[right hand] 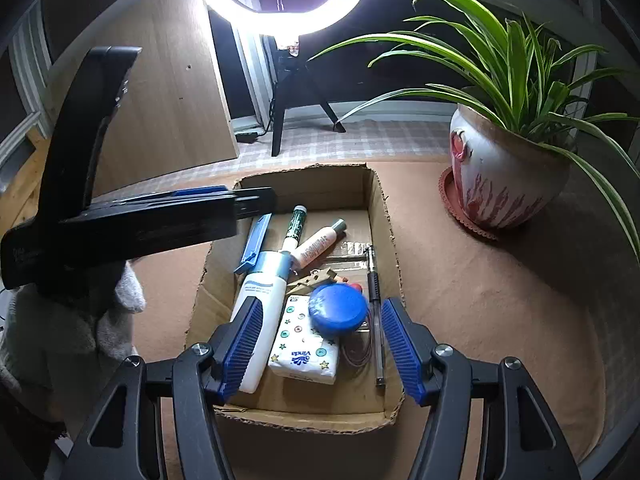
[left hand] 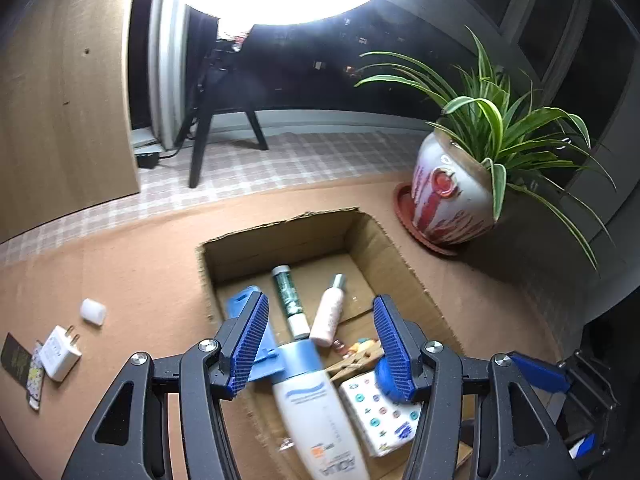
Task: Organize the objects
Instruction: 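Carry the pink bottle and blue lid into the box and release both, then move the left tool to the white charger and close on it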
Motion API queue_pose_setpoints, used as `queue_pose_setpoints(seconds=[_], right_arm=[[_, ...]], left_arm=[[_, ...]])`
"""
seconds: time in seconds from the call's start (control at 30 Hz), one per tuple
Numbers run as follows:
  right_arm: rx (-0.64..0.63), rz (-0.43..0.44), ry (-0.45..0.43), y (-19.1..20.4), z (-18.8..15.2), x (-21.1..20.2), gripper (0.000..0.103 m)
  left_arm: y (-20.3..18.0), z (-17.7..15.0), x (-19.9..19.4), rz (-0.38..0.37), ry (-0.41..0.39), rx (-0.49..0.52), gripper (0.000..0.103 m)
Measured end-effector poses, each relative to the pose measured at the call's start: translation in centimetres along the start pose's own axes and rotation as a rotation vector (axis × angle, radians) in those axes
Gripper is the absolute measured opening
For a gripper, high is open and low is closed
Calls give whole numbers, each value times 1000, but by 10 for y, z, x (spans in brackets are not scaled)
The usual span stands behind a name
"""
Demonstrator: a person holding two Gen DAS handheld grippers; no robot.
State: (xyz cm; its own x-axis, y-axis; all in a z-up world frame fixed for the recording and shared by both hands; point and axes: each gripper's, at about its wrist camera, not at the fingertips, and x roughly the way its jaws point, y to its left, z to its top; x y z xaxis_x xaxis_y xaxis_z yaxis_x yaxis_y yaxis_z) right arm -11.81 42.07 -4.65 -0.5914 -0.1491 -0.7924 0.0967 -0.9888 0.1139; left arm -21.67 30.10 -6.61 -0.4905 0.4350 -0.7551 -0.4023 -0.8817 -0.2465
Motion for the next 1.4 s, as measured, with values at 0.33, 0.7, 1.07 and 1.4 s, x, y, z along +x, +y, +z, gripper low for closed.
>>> queue_pose_setpoints(seconds=[0.33,0.7,1.07,1.4], right_arm=[[7,37,-12,29,-3,-9,58],[12,104,1,68,-6,-9,58],[23,185,69,106,-27,1,58],[54,173,106,107,-37,10,58]], left_arm=[[31,-28,-46,63,3,-8,58],[72,-69,-107,135,-3,-24,59],[161,-91,-118,162,44,-142,59],[228,-52,-67,127,114,-198,53]])
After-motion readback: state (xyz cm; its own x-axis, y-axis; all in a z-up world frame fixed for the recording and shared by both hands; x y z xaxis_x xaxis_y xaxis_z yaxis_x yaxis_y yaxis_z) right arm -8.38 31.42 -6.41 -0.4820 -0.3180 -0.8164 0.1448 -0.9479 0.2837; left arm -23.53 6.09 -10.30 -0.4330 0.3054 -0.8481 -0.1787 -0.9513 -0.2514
